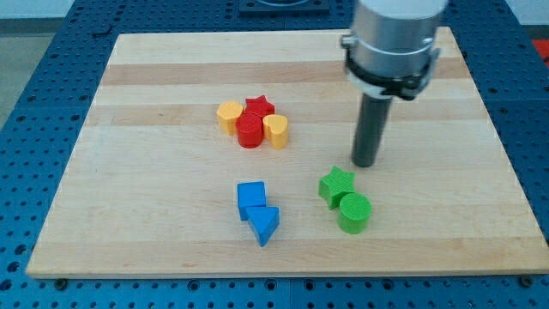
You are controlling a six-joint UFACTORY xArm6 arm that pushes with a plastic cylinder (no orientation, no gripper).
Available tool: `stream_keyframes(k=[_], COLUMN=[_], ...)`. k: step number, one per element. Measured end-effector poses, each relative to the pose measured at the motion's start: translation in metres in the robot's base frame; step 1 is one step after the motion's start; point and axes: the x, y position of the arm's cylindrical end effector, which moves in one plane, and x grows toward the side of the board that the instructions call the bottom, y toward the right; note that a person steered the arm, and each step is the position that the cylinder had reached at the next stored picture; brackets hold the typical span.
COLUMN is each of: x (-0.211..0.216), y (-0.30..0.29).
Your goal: Separate the green star and green circle
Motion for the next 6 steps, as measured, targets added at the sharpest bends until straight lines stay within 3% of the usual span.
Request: stream_keyframes(k=[2,5,6], x=[0.058,0.083,0.083], y=[0.021,-0.064,-0.068])
